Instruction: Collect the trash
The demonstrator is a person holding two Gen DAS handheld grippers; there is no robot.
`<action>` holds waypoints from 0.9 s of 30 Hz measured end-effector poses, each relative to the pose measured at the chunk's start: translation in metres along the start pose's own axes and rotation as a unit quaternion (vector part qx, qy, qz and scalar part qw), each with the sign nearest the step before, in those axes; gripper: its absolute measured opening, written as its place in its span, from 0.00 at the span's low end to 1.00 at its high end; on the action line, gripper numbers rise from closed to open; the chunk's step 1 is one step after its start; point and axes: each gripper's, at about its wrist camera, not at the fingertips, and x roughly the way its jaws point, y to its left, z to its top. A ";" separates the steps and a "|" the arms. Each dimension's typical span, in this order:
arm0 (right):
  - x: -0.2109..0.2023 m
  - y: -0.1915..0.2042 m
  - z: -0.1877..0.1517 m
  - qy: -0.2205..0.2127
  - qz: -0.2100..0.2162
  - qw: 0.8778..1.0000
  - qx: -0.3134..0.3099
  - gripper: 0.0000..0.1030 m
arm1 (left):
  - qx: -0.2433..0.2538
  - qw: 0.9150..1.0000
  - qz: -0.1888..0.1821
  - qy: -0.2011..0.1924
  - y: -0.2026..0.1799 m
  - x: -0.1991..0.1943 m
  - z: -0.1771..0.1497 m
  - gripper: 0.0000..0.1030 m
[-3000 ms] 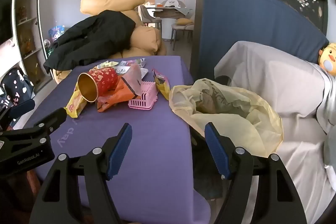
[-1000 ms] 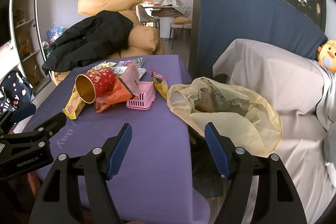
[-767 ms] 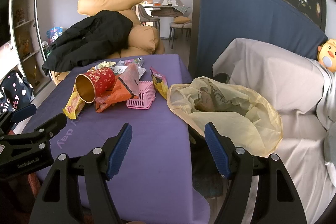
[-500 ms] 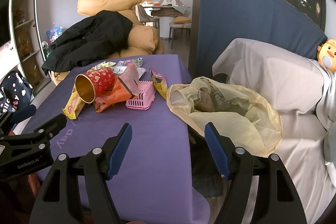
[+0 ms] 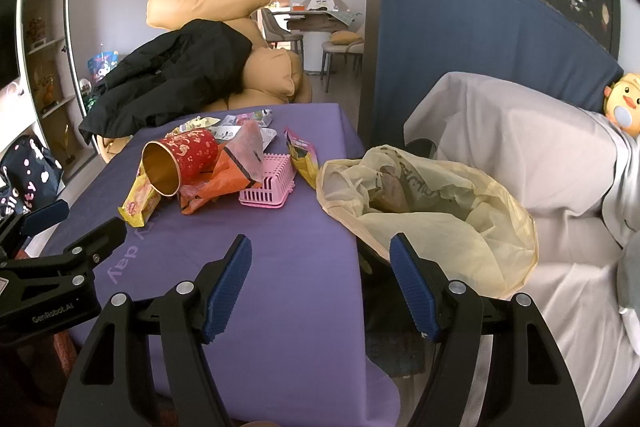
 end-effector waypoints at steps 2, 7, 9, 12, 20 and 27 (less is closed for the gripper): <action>0.000 0.000 0.000 0.000 0.000 1.000 0.000 0.66 | 0.000 1.000 0.000 0.000 -0.001 0.000 0.000 0.88; 0.000 0.000 0.000 0.001 0.000 1.000 0.001 0.66 | 0.001 1.000 0.000 0.001 0.000 0.000 0.000 0.88; 0.002 -0.001 -0.001 0.002 0.000 1.000 0.001 0.66 | 0.005 1.000 -0.005 0.003 -0.003 0.001 0.000 0.88; 0.006 -0.007 -0.001 0.006 -0.006 1.000 0.004 0.66 | 0.007 1.000 -0.028 0.008 -0.004 0.006 0.001 0.88; 0.041 -0.034 0.021 0.011 -0.030 0.999 0.019 0.66 | 0.001 0.999 -0.045 -0.007 0.009 0.034 0.016 0.88; 0.076 -0.041 0.038 0.021 -0.009 0.999 0.025 0.66 | -0.036 0.996 -0.082 0.006 0.042 0.062 0.037 0.88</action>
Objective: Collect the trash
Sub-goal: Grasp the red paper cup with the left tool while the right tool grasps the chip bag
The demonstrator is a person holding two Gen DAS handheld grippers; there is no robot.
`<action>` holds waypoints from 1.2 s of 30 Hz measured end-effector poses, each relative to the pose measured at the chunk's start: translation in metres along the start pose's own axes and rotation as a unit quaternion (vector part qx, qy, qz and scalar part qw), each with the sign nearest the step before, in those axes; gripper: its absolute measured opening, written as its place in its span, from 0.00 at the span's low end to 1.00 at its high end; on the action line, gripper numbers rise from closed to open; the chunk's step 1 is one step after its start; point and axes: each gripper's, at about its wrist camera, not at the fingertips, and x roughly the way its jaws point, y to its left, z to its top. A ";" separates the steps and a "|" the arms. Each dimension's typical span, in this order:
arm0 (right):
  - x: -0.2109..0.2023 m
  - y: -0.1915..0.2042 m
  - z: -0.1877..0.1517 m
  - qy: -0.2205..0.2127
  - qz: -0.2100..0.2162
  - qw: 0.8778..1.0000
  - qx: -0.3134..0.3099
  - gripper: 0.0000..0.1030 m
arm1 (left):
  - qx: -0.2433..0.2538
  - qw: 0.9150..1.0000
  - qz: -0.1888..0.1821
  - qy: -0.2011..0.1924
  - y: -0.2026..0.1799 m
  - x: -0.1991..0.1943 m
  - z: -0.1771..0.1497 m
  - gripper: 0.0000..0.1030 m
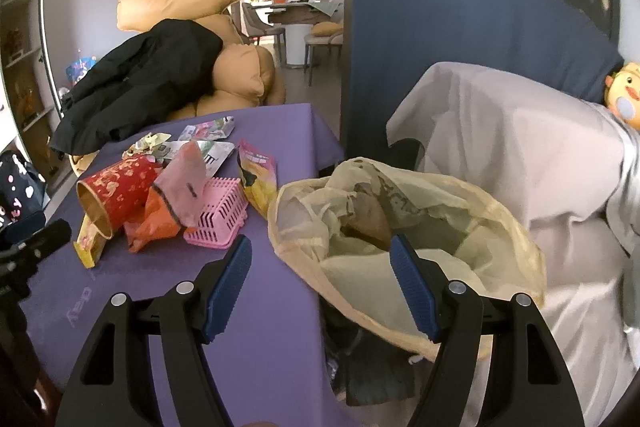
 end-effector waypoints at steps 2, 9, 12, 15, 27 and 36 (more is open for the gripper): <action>0.008 0.001 0.004 0.000 0.006 1.000 -0.003 0.66 | -0.004 1.000 -0.005 -0.001 0.008 0.002 0.006 0.88; 0.036 0.007 0.020 0.000 0.026 1.000 -0.012 0.66 | -0.027 0.999 -0.039 0.009 0.026 0.014 0.022 0.91; 0.044 0.010 0.024 -0.003 0.029 0.999 -0.015 0.66 | -0.022 0.999 -0.031 0.021 0.024 0.027 0.032 0.91; 0.048 0.013 0.025 -0.003 0.036 0.999 -0.018 0.66 | -0.032 0.998 -0.029 0.045 0.024 0.044 0.039 0.91; 0.083 0.023 0.039 0.010 0.074 0.995 -0.068 0.52 | -0.071 0.989 -0.073 0.107 0.030 0.082 0.032 0.64; 0.123 0.046 0.041 0.048 0.111 0.987 -0.101 0.45 | -0.087 0.993 -0.053 0.060 0.047 0.059 0.037 0.61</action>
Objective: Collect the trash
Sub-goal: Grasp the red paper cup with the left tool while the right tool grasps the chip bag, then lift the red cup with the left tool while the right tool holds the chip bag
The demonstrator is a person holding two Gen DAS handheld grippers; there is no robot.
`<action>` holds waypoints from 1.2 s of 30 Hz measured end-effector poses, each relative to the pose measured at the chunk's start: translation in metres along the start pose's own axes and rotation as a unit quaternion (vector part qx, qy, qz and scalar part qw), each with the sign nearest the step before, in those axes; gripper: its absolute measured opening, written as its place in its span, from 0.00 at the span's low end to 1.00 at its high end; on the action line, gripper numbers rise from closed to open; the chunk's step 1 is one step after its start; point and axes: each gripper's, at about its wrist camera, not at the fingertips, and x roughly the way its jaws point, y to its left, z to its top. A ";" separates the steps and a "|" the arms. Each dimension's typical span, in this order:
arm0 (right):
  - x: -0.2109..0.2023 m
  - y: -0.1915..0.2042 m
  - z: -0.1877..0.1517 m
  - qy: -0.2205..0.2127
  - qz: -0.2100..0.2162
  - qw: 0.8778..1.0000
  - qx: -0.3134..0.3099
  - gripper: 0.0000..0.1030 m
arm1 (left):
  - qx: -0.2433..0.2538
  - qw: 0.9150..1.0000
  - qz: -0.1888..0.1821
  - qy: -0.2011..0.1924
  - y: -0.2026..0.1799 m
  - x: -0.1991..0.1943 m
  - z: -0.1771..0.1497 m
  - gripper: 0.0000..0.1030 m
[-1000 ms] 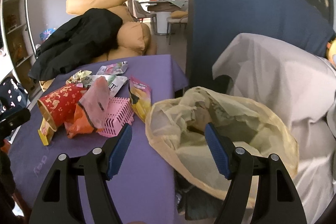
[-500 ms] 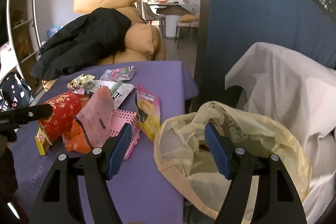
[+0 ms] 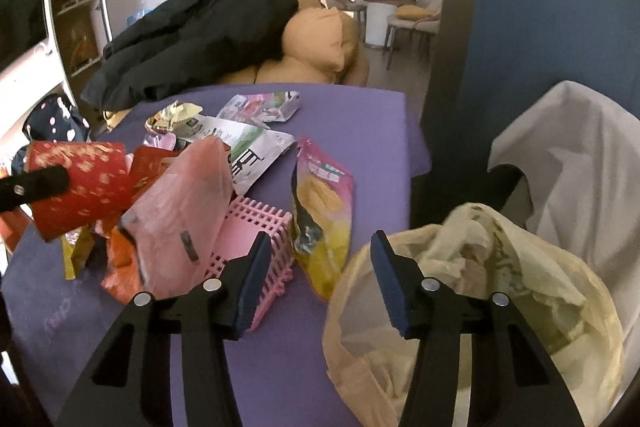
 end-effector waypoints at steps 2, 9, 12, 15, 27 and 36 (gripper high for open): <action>0.003 0.000 0.002 -0.004 0.005 1.000 0.001 0.42 | 0.004 1.000 0.006 -0.003 0.001 -0.001 -0.002 0.61; 0.018 -0.009 0.009 0.001 0.030 0.999 0.029 0.42 | -0.005 1.000 -0.008 0.002 0.006 0.000 -0.008 0.63; 0.017 -0.008 0.009 0.003 0.022 0.999 0.031 0.42 | -0.003 1.000 -0.018 0.001 0.005 -0.002 -0.010 0.64; 0.008 -0.005 0.006 -0.004 0.012 1.000 0.027 0.42 | 0.004 1.000 -0.022 0.001 0.003 -0.004 -0.011 0.65; 0.015 -0.006 -0.003 0.015 -0.012 1.000 -0.018 0.31 | -0.011 1.000 -0.009 0.005 0.009 -0.009 -0.013 0.65; -0.004 0.000 0.008 -0.007 0.027 1.000 -0.012 0.10 | -0.011 1.000 0.010 -0.012 0.011 -0.020 -0.009 0.65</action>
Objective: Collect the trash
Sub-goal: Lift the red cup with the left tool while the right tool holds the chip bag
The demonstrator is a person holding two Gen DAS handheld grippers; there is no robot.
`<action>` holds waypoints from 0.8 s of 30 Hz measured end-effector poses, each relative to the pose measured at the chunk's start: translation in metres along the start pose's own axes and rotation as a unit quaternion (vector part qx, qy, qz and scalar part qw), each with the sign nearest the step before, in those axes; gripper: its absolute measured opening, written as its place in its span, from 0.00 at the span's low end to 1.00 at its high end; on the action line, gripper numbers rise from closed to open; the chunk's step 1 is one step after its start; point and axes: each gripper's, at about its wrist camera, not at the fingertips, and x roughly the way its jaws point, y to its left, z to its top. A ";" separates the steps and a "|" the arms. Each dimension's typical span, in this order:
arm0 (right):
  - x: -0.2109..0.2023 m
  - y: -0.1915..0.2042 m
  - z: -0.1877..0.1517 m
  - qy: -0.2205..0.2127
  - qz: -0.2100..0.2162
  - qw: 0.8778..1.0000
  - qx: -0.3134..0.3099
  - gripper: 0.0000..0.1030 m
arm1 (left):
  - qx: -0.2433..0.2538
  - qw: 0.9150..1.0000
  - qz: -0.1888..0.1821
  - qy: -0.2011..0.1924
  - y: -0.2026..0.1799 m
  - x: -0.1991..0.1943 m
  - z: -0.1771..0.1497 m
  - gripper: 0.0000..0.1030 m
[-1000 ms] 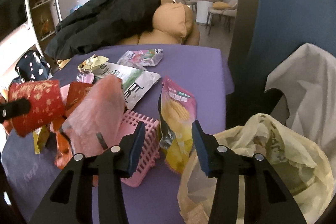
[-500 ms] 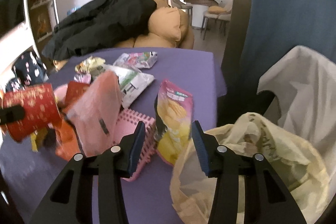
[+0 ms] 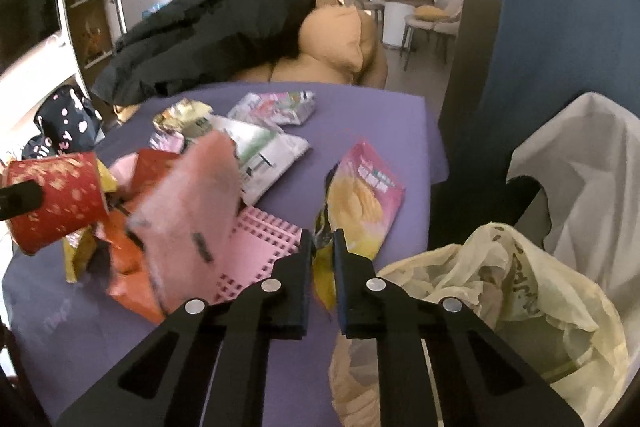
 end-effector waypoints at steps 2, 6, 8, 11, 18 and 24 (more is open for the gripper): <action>-0.015 0.002 0.003 -0.014 0.016 1.000 0.004 0.10 | 0.005 1.000 0.005 -0.009 -0.003 -0.005 0.002 0.63; -0.042 0.008 0.010 -0.039 0.029 0.999 0.001 0.10 | 0.014 0.999 0.013 -0.026 -0.008 -0.013 0.007 0.60; -0.055 0.010 0.012 -0.052 0.033 0.998 -0.001 0.10 | 0.019 0.999 0.014 -0.032 -0.012 -0.017 0.009 0.58; -0.072 0.012 0.015 -0.068 0.038 0.997 -0.002 0.10 | 0.027 0.999 0.016 -0.036 -0.018 -0.021 0.014 0.37; -0.098 0.001 0.010 -0.086 0.036 0.996 0.013 0.10 | 0.038 0.998 0.020 -0.040 -0.022 -0.022 0.020 0.37; -0.099 0.002 -0.007 -0.074 0.038 0.996 0.011 0.10 | 0.057 0.995 -0.007 -0.081 0.006 -0.042 -0.005 0.52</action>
